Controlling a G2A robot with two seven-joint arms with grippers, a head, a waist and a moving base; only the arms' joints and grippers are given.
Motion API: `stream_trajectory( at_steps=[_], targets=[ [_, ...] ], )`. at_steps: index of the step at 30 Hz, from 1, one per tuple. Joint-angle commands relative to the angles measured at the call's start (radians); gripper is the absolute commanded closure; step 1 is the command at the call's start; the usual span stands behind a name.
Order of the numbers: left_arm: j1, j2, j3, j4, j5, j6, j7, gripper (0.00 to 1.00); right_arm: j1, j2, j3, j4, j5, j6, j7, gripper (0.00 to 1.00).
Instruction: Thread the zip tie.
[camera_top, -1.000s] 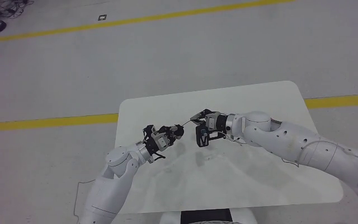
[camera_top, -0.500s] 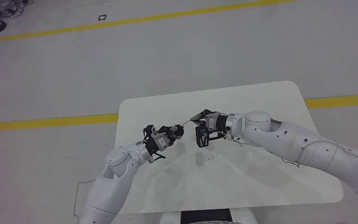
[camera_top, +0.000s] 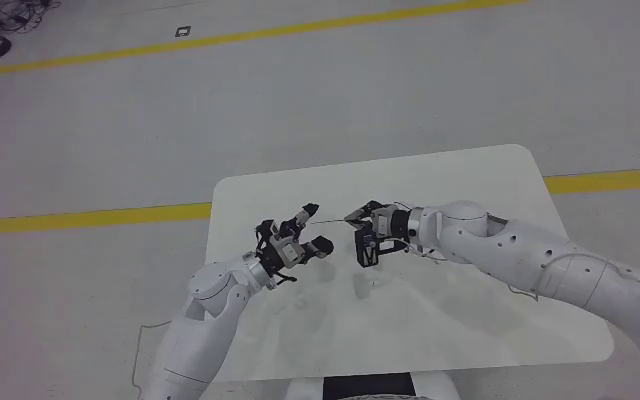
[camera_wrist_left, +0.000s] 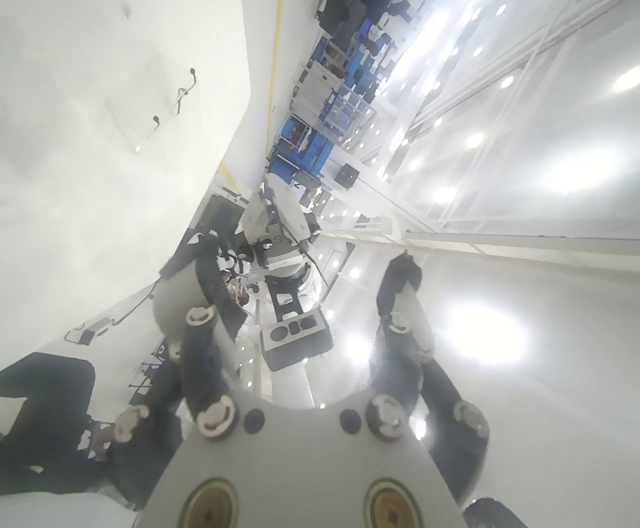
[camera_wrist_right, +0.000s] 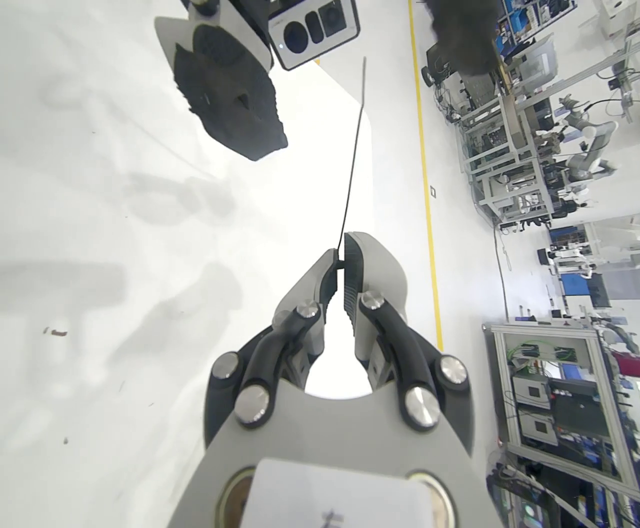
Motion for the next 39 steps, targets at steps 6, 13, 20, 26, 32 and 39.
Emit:
stream_trajectory(
  at_steps=[6,13,20,26,32,39],
  targets=[
    [0.011,0.010,-0.011,-0.001,0.104,-0.127,-0.051,0.00,-0.026,-0.012,0.027,0.121,0.092,-0.095,-0.245,1.00],
    [0.018,0.014,-0.004,0.005,0.148,-0.177,-0.072,0.00,-0.044,-0.027,0.000,0.175,0.271,-0.095,-0.310,1.00],
    [0.017,0.015,-0.004,0.005,0.150,-0.173,-0.073,0.00,-0.044,-0.027,0.000,0.175,0.271,-0.095,-0.310,1.00],
    [0.017,0.015,-0.004,0.005,0.150,-0.173,-0.073,0.00,-0.055,-0.026,0.012,0.176,0.310,-0.095,-0.338,1.00],
    [0.017,0.015,-0.004,0.005,0.150,-0.173,-0.073,0.00,-0.025,-0.014,0.000,0.152,0.386,-0.095,-0.347,1.00],
    [0.017,0.015,-0.004,0.005,0.150,-0.173,-0.073,0.00,-0.010,0.004,0.000,0.060,0.553,-0.095,-0.235,1.00]
  ],
)
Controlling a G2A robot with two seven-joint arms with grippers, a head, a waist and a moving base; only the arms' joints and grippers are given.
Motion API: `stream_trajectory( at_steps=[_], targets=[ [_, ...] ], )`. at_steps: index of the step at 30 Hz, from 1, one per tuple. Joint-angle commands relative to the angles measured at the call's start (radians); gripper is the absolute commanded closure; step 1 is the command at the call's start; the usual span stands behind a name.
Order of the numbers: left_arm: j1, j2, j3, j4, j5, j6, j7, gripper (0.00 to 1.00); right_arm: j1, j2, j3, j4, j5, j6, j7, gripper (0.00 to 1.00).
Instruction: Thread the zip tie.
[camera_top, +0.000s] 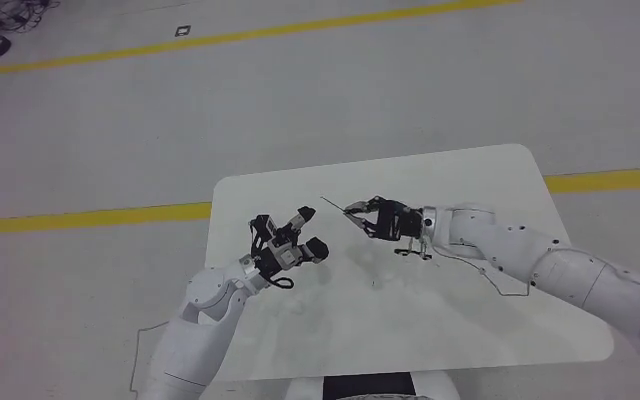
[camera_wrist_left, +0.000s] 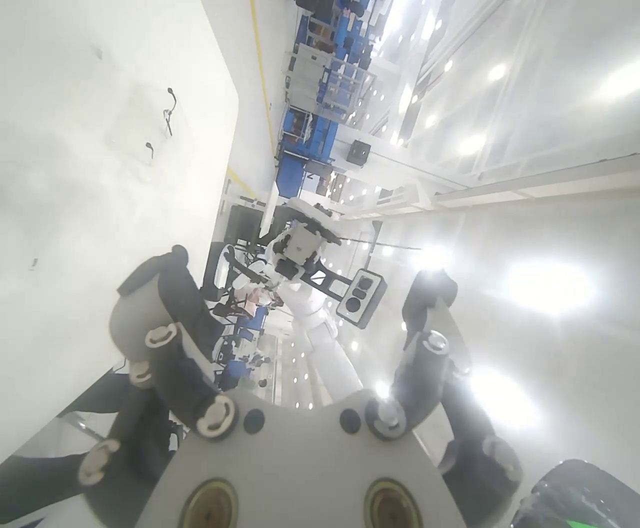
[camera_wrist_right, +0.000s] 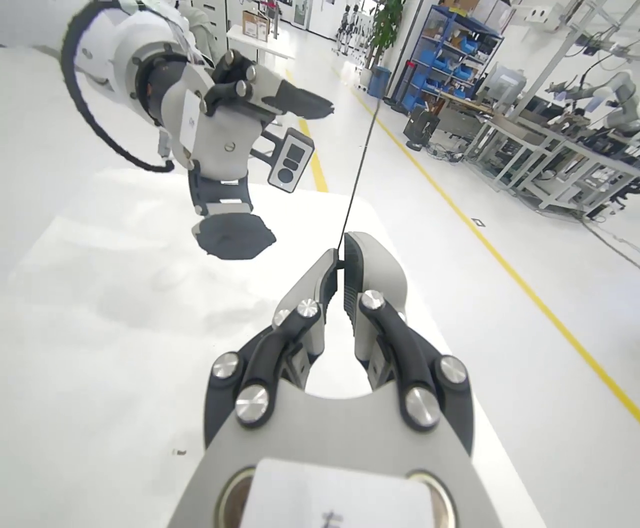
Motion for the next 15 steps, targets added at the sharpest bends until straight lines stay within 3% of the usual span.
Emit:
stream_trajectory(
  at_steps=[1,9,15],
  targets=[
    [0.000,0.000,0.000,0.000,0.000,0.000,0.000,0.00,0.005,0.006,0.000,-0.033,0.061,0.000,0.052,1.00],
    [0.000,0.000,0.000,0.000,0.000,0.000,0.000,0.00,0.028,0.034,0.000,-0.153,0.256,0.000,0.250,1.00],
    [0.000,0.000,0.000,0.000,0.000,0.000,0.000,0.00,0.030,0.049,0.000,-0.206,0.389,0.000,0.342,1.00]
  ],
)
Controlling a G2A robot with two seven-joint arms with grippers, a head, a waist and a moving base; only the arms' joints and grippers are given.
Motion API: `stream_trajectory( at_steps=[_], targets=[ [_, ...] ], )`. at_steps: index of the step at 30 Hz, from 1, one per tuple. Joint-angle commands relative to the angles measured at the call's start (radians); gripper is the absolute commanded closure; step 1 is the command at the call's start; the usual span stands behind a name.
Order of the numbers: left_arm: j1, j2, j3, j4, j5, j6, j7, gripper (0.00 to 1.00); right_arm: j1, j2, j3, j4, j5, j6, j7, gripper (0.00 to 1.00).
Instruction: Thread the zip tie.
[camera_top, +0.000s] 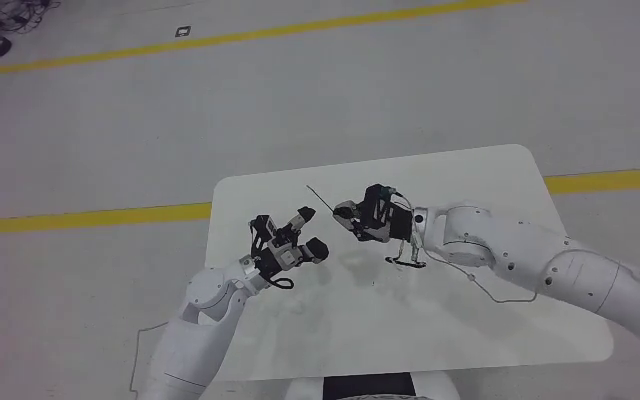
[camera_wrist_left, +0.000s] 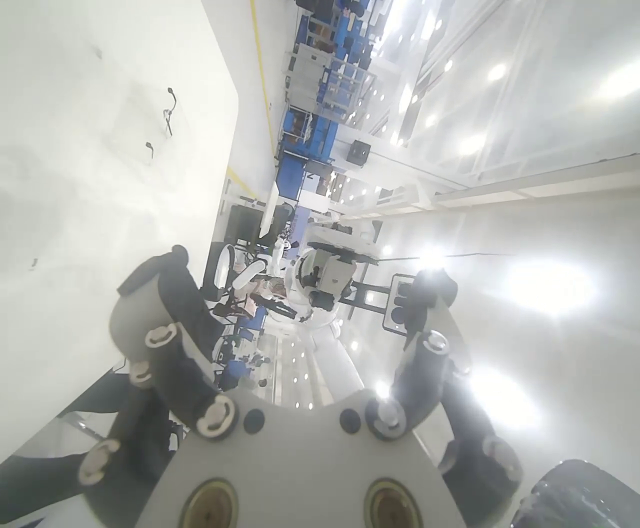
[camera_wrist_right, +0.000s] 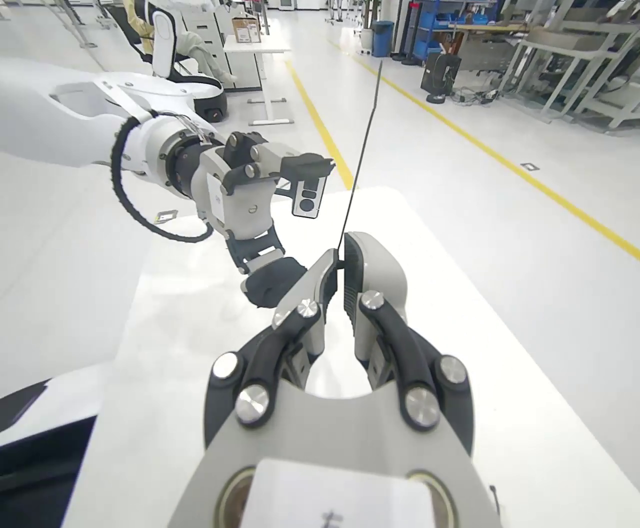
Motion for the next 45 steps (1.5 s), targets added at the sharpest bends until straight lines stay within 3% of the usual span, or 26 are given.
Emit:
stream_trajectory(
  at_steps=[1,9,23,27,39,45],
  targets=[
    [0.000,0.000,0.000,0.000,0.000,0.000,0.000,0.00,0.000,0.004,0.000,-0.013,0.048,0.000,0.019,1.00],
    [0.000,0.000,0.000,0.000,0.000,0.000,0.000,0.00,-0.004,0.022,0.000,-0.037,0.178,0.000,0.058,1.00],
    [0.000,0.000,0.000,0.000,0.000,0.000,0.000,0.00,-0.004,0.022,0.000,-0.037,0.178,0.000,0.058,1.00],
    [0.000,0.000,0.000,0.000,0.000,0.000,0.000,0.00,-0.041,0.025,0.024,-0.045,0.191,0.000,0.080,1.00],
    [0.000,0.000,0.001,0.000,0.001,-0.001,0.003,0.00,-0.054,0.090,0.009,-0.103,0.346,0.000,0.167,1.00],
    [-0.002,0.002,0.001,0.007,0.011,-0.049,-0.002,0.00,-0.054,0.113,0.000,-0.130,0.421,0.000,0.187,1.00]
  ],
)
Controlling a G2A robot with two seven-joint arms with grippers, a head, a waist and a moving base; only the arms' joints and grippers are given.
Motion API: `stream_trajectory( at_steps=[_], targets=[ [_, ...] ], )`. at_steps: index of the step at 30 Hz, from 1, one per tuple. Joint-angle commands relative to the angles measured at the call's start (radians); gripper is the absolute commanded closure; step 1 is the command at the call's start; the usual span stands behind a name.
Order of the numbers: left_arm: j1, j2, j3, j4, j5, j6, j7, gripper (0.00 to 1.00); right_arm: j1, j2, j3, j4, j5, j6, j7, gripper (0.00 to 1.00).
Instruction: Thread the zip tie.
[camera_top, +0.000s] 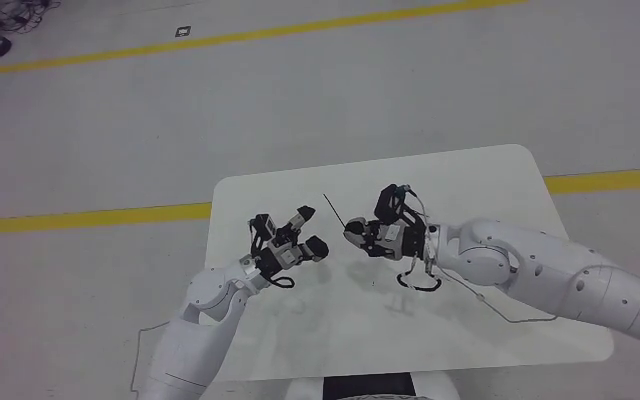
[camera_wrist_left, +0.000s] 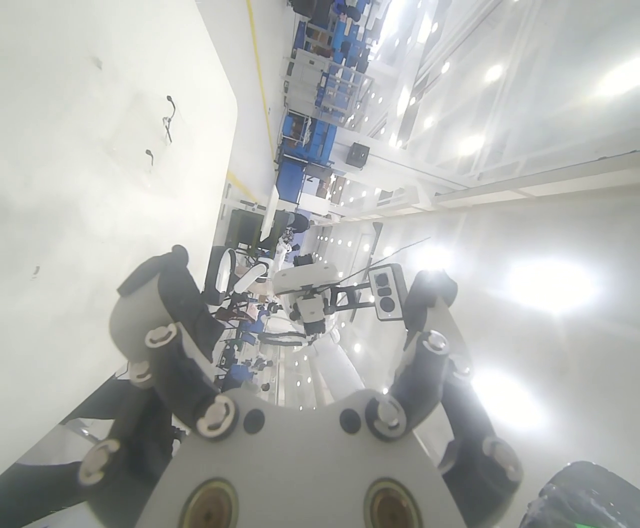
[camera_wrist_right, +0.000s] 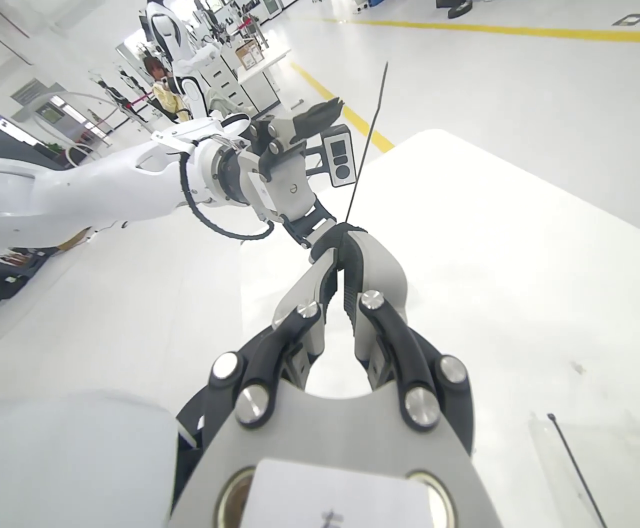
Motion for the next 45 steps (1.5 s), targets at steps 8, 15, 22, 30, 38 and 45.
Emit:
stream_trajectory(
  at_steps=[8,15,22,30,38,45],
  targets=[
    [0.004,0.007,-0.017,0.014,-0.005,-0.069,-0.064,0.00,-0.005,0.016,0.000,-0.007,0.088,0.000,0.032,1.00],
    [0.003,0.011,-0.015,0.021,0.002,-0.071,-0.106,0.00,-0.008,0.016,0.000,-0.009,0.107,0.000,0.042,1.00],
    [0.003,0.011,-0.015,0.021,0.002,-0.071,-0.106,0.00,-0.008,0.016,0.000,-0.009,0.107,0.000,0.042,1.00],
    [0.003,0.011,-0.015,0.021,0.002,-0.071,-0.106,0.00,-0.008,0.016,0.000,-0.009,0.107,0.000,0.042,1.00],
    [0.003,0.011,-0.015,0.021,0.002,-0.071,-0.106,0.00,-0.008,0.016,0.000,-0.009,0.107,0.000,0.042,1.00],
    [0.003,0.011,-0.015,0.021,0.002,-0.071,-0.106,0.00,-0.008,0.016,0.000,-0.009,0.107,0.000,0.042,1.00]
  ],
)
